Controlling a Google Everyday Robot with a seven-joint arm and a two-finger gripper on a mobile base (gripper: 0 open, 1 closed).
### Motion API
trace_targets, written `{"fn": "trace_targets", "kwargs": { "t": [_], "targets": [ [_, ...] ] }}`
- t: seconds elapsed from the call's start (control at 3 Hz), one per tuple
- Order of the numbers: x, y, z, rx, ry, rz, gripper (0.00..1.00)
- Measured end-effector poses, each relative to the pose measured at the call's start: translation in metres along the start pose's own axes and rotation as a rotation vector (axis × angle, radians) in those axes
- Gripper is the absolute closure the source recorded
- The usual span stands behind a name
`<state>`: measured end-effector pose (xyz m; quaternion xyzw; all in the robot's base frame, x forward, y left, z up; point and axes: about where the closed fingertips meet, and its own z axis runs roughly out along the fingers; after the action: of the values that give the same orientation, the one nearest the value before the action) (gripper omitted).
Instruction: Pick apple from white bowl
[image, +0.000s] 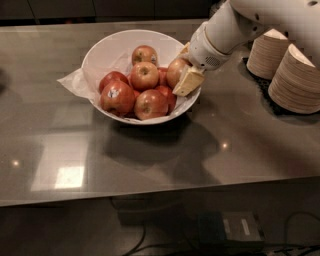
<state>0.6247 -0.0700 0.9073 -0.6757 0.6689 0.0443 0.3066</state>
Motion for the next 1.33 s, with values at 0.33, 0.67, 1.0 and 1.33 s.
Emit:
{"fn": "trace_targets", "kwargs": {
  "t": [0.33, 0.67, 1.0, 1.33],
  "targets": [
    [-0.002, -0.002, -0.009, 0.004, -0.042, 0.02, 1.0],
    [-0.005, -0.008, -0.027, 0.028, -0.088, 0.036, 1.0],
    [-0.007, -0.01, -0.04, 0.04, -0.143, 0.051, 1.0],
    [-0.022, -0.008, -0.058, 0.028, -0.236, 0.045, 1.0]
  ]
}}
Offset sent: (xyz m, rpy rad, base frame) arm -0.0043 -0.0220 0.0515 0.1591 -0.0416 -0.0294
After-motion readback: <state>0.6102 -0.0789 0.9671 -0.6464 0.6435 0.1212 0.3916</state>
